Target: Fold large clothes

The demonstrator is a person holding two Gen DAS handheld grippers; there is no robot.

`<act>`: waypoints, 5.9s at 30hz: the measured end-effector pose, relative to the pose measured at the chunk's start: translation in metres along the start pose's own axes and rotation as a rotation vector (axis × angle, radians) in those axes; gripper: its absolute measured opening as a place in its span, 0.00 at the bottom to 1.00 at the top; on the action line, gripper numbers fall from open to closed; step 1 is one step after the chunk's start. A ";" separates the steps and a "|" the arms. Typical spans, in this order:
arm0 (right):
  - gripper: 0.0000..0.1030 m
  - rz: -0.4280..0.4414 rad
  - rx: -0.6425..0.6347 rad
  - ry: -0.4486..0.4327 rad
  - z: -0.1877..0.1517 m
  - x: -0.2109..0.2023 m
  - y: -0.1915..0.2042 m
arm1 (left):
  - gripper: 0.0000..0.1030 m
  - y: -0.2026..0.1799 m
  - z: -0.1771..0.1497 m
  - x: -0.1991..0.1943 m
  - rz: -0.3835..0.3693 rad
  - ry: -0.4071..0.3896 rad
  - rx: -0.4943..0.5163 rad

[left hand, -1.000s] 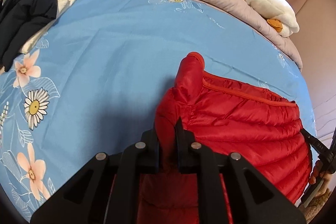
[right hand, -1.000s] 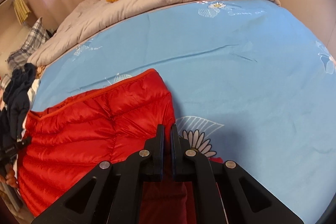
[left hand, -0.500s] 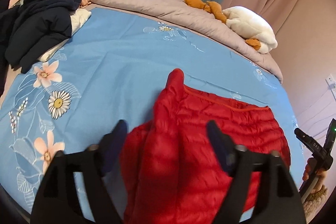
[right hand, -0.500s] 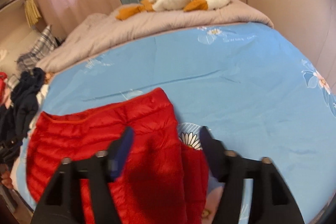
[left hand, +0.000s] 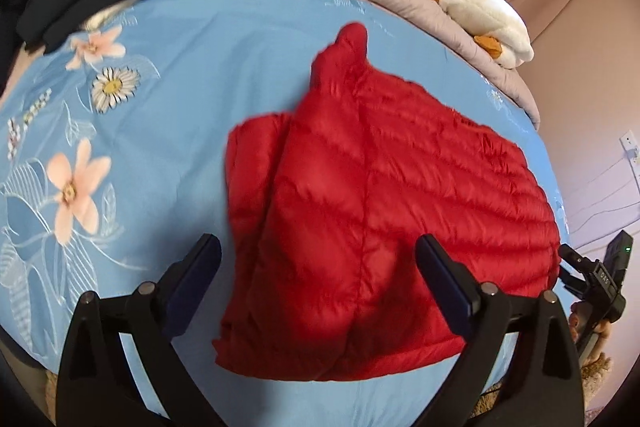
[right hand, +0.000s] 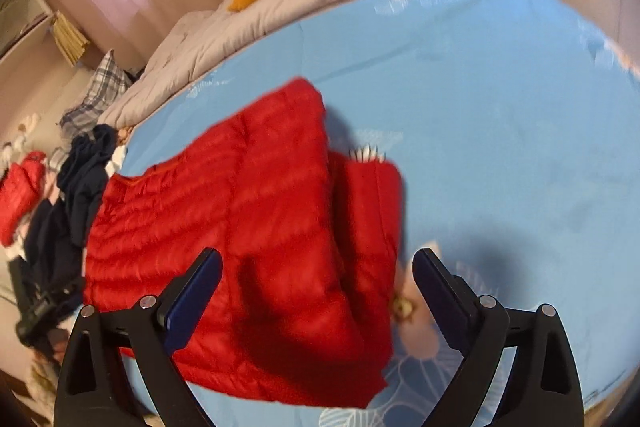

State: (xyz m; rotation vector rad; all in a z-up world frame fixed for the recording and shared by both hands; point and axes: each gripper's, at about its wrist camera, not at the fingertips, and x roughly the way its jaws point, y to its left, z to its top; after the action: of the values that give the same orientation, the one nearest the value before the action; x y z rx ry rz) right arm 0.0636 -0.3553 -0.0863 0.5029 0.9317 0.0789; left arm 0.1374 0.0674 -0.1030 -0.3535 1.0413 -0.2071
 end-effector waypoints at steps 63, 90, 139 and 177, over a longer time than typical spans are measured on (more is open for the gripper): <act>0.19 0.333 -0.217 -0.255 0.038 -0.063 0.086 | 0.17 -0.083 0.046 -0.084 -0.159 -0.311 0.174; 0.19 0.253 -0.097 -0.102 0.029 0.012 0.056 | 0.17 -0.062 0.050 0.003 -0.073 -0.134 0.090; 0.94 -0.050 -0.143 -0.258 0.007 -0.038 0.082 | 0.92 -0.054 -0.010 -0.075 0.002 -0.248 0.036; 0.99 -0.124 -0.382 -0.419 -0.067 -0.073 0.140 | 1.00 -0.117 -0.084 -0.111 0.143 -0.420 0.171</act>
State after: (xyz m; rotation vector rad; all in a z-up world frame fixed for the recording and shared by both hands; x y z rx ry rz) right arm -0.0121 -0.2270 -0.0015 0.0970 0.5165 0.0359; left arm 0.0092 -0.0196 -0.0074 -0.1565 0.6255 -0.0866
